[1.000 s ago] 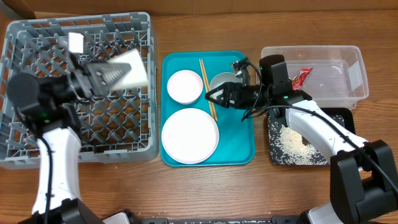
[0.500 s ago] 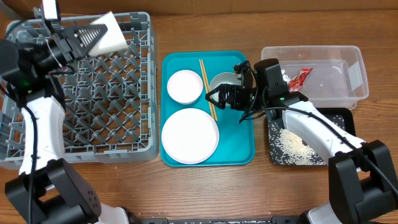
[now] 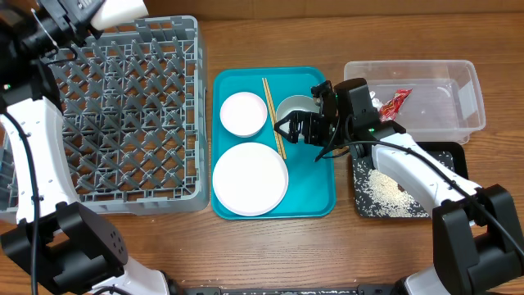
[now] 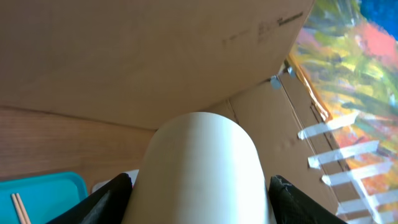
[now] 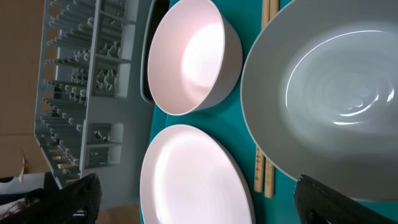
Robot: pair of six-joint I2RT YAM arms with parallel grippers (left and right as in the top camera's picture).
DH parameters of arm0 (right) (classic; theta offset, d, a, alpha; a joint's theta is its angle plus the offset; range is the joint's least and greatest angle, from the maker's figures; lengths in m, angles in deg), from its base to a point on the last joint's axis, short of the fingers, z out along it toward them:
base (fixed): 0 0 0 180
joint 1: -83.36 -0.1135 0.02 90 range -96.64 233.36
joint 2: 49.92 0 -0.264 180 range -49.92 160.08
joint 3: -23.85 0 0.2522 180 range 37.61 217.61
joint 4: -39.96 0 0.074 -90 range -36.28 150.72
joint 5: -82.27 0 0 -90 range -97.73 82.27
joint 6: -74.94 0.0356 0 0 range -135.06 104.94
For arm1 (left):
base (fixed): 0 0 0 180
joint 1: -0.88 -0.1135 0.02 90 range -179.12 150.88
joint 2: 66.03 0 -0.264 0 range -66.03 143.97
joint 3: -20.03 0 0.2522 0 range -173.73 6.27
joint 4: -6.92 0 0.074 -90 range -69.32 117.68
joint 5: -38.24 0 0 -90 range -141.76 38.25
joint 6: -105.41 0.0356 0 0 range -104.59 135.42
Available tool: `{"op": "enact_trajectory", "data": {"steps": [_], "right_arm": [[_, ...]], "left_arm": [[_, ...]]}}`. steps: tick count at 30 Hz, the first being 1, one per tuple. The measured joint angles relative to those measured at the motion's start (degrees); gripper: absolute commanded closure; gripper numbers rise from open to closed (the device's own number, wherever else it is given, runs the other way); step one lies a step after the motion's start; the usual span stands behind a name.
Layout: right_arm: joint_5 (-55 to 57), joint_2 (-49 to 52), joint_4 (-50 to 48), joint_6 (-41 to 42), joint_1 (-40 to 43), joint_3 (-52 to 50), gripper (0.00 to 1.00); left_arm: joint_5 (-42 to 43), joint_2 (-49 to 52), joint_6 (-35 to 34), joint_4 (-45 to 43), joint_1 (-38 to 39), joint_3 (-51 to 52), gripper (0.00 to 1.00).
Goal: Sort waste into correct bins and load items into the dishwasher
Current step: 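Lower the white cup upside down into the rack and release it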
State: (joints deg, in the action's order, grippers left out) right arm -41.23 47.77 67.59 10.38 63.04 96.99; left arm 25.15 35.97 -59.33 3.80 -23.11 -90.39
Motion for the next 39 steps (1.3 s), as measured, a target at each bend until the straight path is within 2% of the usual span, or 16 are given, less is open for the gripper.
{"op": "enact_trajectory", "data": {"steps": [6, 11, 16, 21, 25, 29, 34, 39], "right_arm": [[0.76, 0.0, 0.48, 0.0, 0.02, 0.0, 0.0], [0.92, 0.0, 0.7, 0.0, 0.02, 0.0, 0.0], [1.16, 0.0, 0.76, 0.0, 0.02, 0.0, 0.0], [1.36, 0.0, 0.79, 0.0, 0.02, 0.0, 0.0], [1.38, 0.0, 1.05, 0.02, 0.02, 0.0, 0.0], [1.38, 0.0, 1.51, 0.0, 0.02, 0.0, 0.0], [1.4, 0.0, 1.92, 0.0, 0.02, 0.0, 0.0], [1.44, 0.0, 2.16, 0.0, 0.0, 0.0, 0.0]], "left_arm": [[-5.9, 0.59, 5.22, 15.52, 0.0, -5.55, 0.51], [-12.59, 0.59, 14.78, 34.64, 0.02, -9.18, 0.51], [-24.68, 1.05, 29.14, 58.88, 1.62, -14.29, 0.5], [-38.21, 1.22, 43.43, 75.91, 6.12, -19.82, 0.49], [-47.47, 1.22, 51.58, 88.35, 10.03, -21.57, 0.48], [-58.9, 1.27, 56.94, 101.61, 14.56, -21.35, 0.49], [-67.76, 1.27, 59.14, 109.9, 18.49, -16.44, 0.54], [-70.58, 1.27, 59.8, 108.17, 19.52, -6.75, 0.58]]}}
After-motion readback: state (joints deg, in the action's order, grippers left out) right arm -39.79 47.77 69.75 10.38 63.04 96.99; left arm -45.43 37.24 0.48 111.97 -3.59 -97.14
